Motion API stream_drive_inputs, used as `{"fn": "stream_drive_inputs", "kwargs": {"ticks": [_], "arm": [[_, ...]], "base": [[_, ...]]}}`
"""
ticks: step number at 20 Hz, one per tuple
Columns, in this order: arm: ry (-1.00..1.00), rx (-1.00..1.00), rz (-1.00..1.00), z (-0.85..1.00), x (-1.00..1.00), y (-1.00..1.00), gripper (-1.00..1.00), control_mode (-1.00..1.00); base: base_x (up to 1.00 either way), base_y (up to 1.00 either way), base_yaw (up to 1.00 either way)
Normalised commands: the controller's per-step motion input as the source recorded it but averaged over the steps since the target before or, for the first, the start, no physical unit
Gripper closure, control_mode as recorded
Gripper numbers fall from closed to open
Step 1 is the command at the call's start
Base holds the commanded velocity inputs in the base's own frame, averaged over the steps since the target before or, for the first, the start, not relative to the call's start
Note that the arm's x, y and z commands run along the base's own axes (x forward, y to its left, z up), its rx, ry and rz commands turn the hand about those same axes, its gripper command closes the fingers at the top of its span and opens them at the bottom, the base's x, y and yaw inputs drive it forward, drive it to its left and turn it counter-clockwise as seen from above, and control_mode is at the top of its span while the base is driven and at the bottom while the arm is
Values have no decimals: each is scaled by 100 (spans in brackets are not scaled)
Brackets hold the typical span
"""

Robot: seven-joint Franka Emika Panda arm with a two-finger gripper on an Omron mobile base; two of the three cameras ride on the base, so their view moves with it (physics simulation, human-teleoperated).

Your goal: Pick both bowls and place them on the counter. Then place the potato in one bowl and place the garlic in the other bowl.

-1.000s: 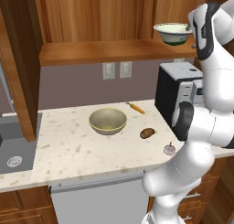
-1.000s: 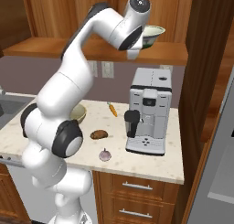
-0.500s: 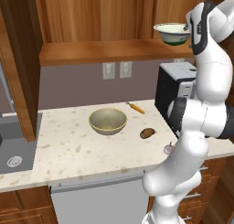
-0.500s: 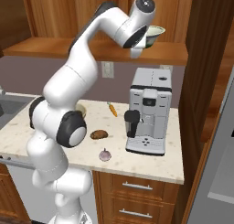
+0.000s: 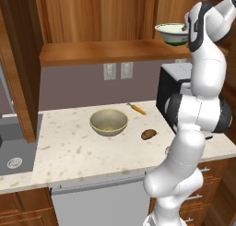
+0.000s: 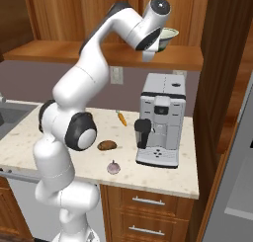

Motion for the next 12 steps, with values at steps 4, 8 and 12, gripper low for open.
{"fn": "stream_drive_inputs", "kwargs": {"ticks": [4,8,12], "arm": [[5,0,0,-1,39,-4,-100,-100],[6,0,0,0,37,-11,-100,-100],[4,0,0,0,33,-13,-100,-100]], "base": [[0,0,0],[0,0,0],[0,0,0]]}}
